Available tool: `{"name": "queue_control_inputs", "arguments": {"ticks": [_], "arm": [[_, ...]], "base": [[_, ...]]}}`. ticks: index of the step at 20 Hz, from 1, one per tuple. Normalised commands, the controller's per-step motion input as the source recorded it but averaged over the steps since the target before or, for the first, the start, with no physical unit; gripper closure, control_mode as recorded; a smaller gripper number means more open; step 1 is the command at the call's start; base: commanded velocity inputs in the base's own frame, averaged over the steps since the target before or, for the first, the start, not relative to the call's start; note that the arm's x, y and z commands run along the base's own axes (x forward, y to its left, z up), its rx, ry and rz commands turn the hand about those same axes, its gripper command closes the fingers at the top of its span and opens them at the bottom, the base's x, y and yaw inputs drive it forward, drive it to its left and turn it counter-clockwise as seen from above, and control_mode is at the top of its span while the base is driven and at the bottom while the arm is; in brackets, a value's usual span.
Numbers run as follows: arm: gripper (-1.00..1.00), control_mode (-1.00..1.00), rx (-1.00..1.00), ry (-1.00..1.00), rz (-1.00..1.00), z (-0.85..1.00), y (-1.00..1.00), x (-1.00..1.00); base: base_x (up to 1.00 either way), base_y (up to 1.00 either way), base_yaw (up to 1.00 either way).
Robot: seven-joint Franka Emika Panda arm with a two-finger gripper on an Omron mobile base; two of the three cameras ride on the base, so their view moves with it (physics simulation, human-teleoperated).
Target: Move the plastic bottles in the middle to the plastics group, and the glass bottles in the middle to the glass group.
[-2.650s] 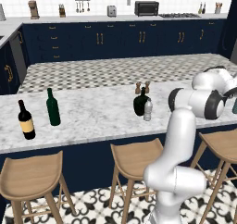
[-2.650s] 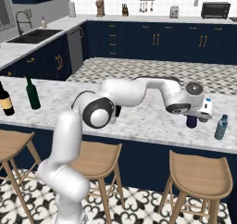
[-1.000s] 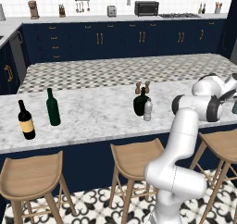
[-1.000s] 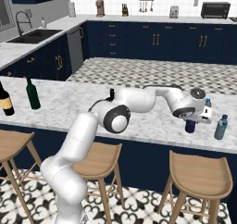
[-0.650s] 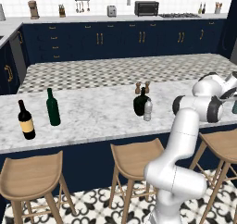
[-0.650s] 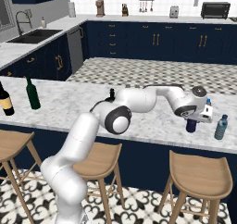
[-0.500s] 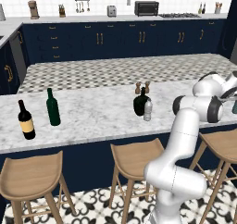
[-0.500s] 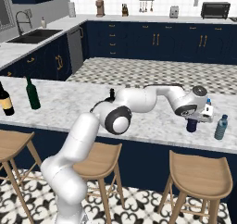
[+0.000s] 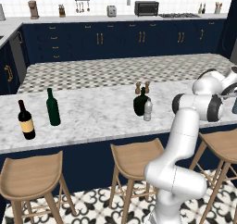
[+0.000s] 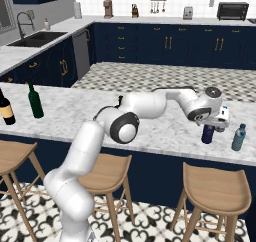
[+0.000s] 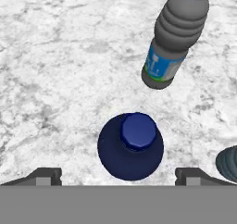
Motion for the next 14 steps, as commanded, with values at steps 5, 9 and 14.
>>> {"name": "queue_control_inputs", "arguments": {"ticks": [5,9,14], "arm": [[-1.0,-1.0,-0.17,0.04,0.0,0.63,0.32,-0.19],[-1.0,-1.0,-0.14,0.01,0.0,0.38,0.51,-0.43],[-1.0,-1.0,-0.04,-0.08,0.0,0.21,0.61,-0.64]], "base": [[0.0,0.0,0.0],[0.0,0.0,0.0],[0.0,0.0,0.0]]}}
